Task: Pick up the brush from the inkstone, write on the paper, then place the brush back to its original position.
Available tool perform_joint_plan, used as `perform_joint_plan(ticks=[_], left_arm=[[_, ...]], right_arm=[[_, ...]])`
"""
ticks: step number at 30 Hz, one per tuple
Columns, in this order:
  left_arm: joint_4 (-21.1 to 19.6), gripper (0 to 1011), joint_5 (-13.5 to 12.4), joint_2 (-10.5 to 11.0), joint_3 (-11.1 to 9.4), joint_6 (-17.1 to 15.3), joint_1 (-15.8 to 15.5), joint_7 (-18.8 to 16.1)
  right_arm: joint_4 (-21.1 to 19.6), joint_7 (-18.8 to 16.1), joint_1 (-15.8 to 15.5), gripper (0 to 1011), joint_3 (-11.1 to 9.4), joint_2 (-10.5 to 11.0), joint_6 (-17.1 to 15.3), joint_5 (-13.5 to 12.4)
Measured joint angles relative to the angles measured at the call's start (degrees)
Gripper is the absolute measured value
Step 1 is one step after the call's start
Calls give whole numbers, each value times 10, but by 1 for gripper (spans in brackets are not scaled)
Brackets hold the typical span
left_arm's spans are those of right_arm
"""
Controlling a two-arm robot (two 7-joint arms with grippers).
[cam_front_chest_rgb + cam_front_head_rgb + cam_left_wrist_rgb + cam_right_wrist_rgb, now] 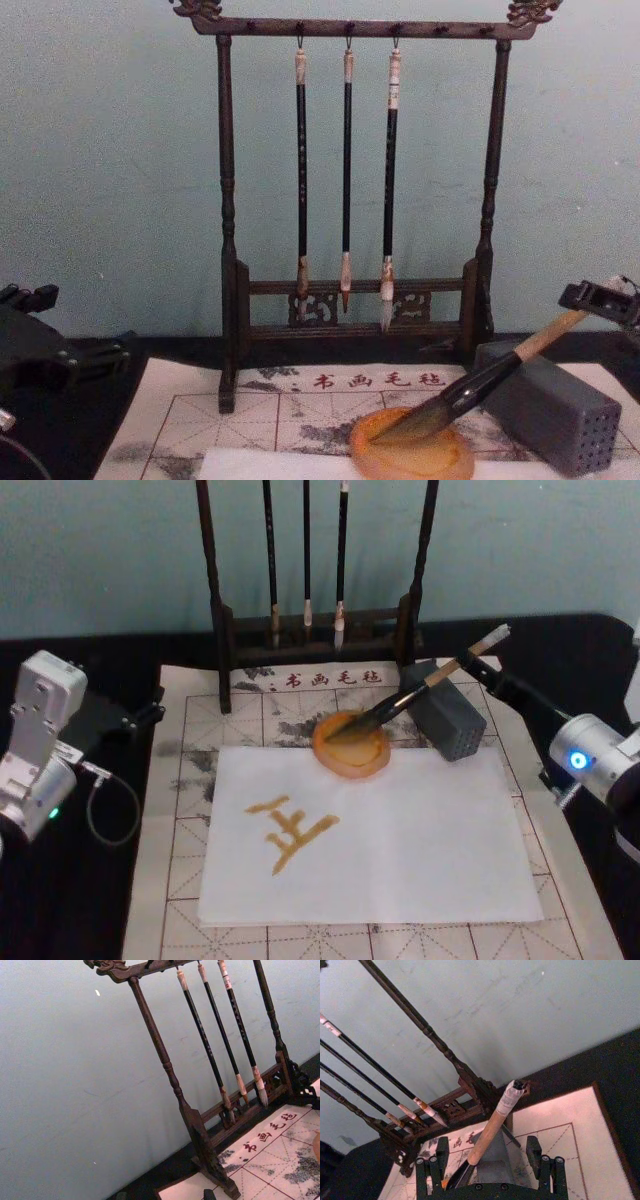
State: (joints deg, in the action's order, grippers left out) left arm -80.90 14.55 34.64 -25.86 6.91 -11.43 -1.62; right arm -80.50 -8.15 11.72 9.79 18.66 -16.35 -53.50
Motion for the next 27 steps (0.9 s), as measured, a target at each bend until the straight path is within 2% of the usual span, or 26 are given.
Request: perform_joint_plan(ticks=[6,17,27], left_arm=[[0,1001,0,0,0,0,0,0],[0,1001,0,0,0,0,0,0],[0,1001,0,0,0,0,0,0]], right_arm=[[23,13,23,1002,5,-12,-23,-30],[49,29,46,1002,9,-28,-38,-72],[68,35,64,1002,18,-35,-40,-92]])
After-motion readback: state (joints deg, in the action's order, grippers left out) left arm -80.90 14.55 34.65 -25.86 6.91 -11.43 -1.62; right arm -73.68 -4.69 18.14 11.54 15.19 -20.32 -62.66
